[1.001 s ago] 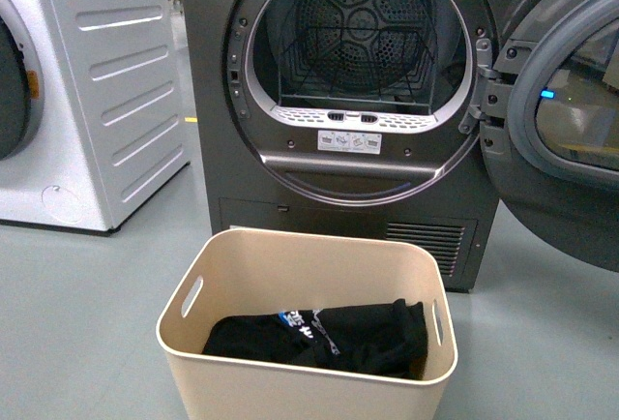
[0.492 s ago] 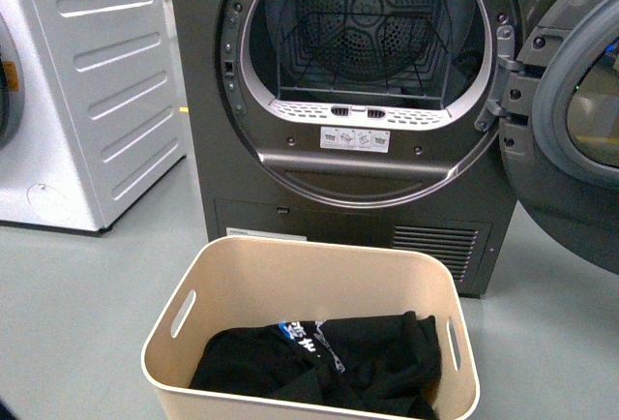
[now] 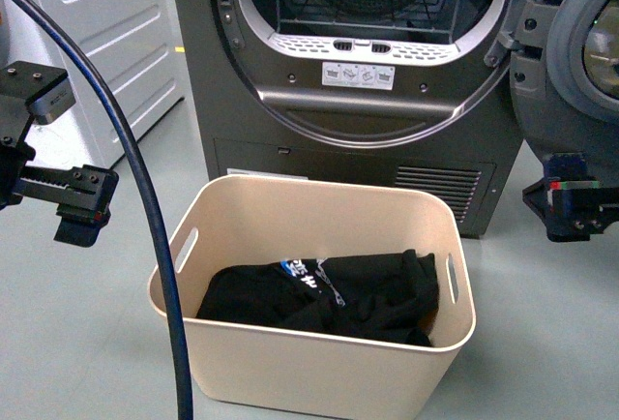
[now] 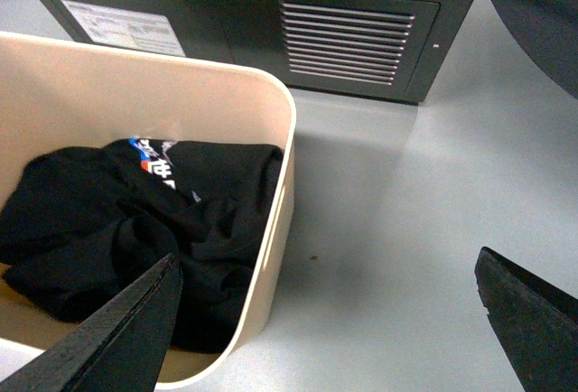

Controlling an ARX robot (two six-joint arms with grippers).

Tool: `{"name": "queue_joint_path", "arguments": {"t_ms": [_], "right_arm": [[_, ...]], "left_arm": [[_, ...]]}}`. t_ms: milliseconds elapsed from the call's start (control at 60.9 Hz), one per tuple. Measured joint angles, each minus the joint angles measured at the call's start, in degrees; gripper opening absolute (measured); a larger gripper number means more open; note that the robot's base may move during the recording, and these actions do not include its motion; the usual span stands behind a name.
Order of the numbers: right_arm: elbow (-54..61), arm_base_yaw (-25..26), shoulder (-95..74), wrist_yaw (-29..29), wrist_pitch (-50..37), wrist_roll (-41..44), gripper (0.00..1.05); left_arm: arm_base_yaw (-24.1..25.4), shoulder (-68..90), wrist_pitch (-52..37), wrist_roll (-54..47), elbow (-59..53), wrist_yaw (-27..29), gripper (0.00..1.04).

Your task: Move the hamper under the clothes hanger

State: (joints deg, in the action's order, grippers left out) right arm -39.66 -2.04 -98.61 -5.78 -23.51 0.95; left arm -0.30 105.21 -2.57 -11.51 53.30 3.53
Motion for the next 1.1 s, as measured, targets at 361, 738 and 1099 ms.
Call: {"name": "queue_joint_path", "arguments": {"t_ms": [361,738,1099], "right_arm": [[-14.47,-3.52,-19.58,3.21,1.88,7.30,0.97],[-25.18,-6.99,-31.41,4.79,6.34,8.61,0.97],[-33.48,-8.02,-39.71,7.67,9.55,6.69,0.97]], "left_arm": [[1.11,11.63,-3.72,0.70,7.02,1.51,0.98],[-1.01,23.15,-6.01,5.88,16.63,-1.07,0.98],[-3.52,32.09,-6.67,7.15,23.17,-4.50,0.98]]}}
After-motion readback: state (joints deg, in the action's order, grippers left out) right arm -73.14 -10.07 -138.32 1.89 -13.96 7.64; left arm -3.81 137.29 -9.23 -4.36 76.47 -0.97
